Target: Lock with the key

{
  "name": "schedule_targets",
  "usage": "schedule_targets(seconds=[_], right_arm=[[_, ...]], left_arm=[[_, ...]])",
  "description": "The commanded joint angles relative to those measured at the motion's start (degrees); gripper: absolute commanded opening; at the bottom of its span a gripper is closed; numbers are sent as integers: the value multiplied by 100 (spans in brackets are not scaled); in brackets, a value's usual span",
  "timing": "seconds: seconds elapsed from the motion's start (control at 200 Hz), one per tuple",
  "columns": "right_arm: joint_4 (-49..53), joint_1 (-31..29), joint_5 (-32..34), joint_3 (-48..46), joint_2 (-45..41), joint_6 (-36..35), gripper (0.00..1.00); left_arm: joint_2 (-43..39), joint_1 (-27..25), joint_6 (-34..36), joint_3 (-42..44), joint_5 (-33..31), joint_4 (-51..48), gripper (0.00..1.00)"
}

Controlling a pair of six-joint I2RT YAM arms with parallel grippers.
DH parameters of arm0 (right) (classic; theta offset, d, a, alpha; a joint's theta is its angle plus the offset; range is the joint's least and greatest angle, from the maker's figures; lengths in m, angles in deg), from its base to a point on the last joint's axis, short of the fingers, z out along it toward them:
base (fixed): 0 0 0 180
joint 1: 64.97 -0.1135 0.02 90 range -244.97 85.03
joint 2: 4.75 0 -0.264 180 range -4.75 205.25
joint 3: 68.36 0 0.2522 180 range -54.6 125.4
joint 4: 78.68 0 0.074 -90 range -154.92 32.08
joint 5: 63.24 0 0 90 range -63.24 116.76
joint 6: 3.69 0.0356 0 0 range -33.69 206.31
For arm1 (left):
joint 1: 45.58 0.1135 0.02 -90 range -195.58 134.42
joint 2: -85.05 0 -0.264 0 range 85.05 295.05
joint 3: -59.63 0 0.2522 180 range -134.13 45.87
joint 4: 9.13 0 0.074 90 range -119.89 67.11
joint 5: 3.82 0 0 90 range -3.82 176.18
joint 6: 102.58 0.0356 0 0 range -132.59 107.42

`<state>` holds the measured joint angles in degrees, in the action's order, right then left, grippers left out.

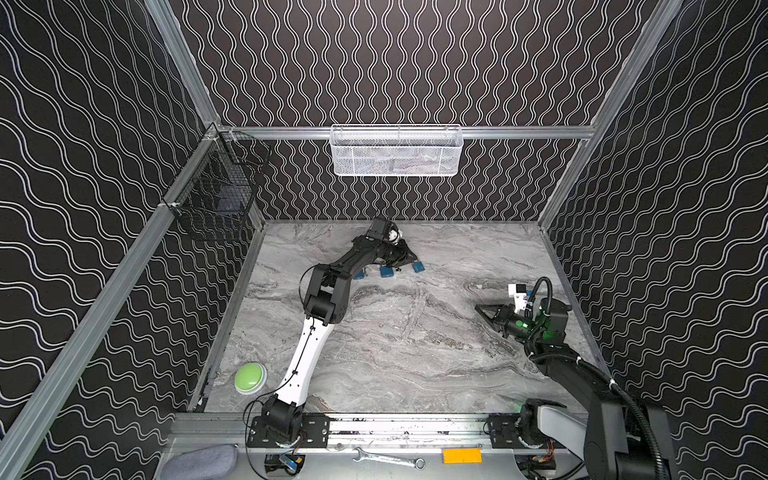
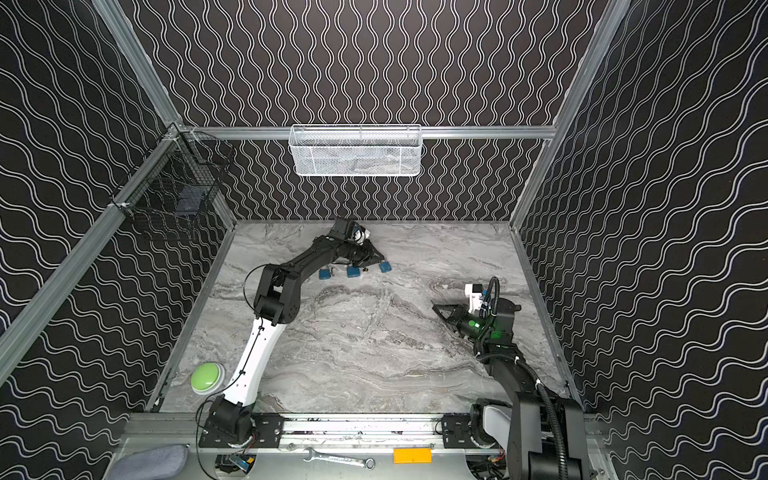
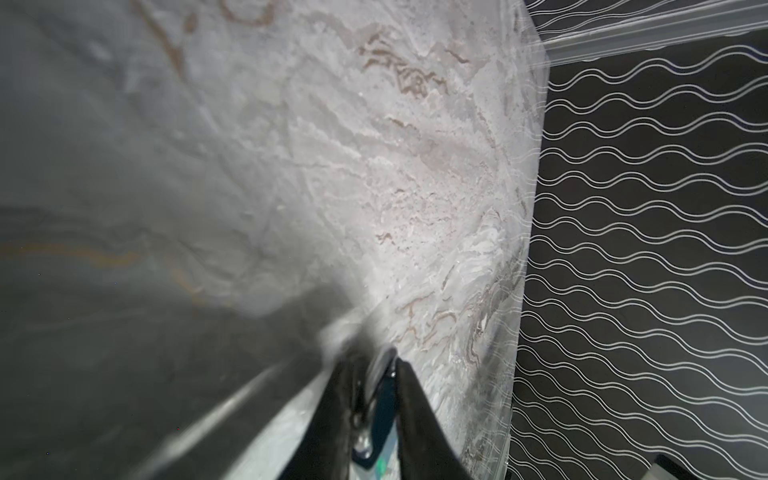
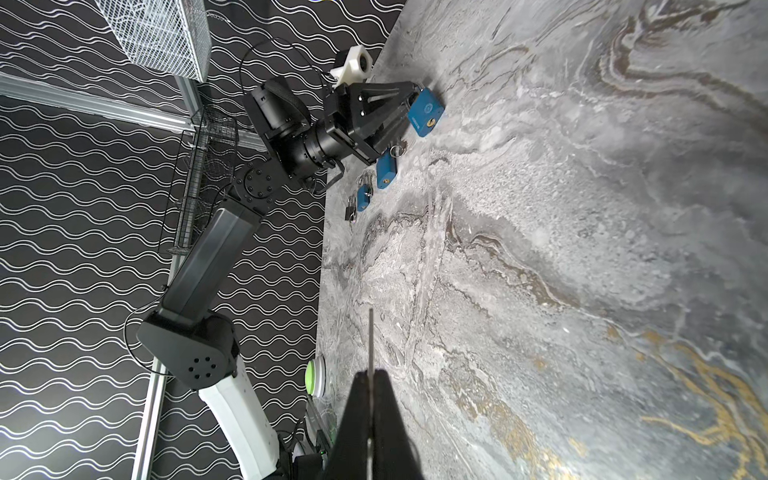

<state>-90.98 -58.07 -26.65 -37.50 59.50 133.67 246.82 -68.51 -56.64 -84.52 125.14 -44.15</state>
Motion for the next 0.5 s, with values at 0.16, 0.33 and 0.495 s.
schedule_targets(seconds=[0.16, 0.33, 0.495], right_arm=[[-232, 5, -51, -3, -43, 11, 0], [21, 5, -12, 146, -100, -97, 0], [397, 5, 108, 323, -176, -301, 0]], left_arm=[[47, 9, 159, -236, -186, -134, 36], [28, 34, 152, -410, -342, -238, 41], [-215, 139, 165, -392, -432, -155, 45]])
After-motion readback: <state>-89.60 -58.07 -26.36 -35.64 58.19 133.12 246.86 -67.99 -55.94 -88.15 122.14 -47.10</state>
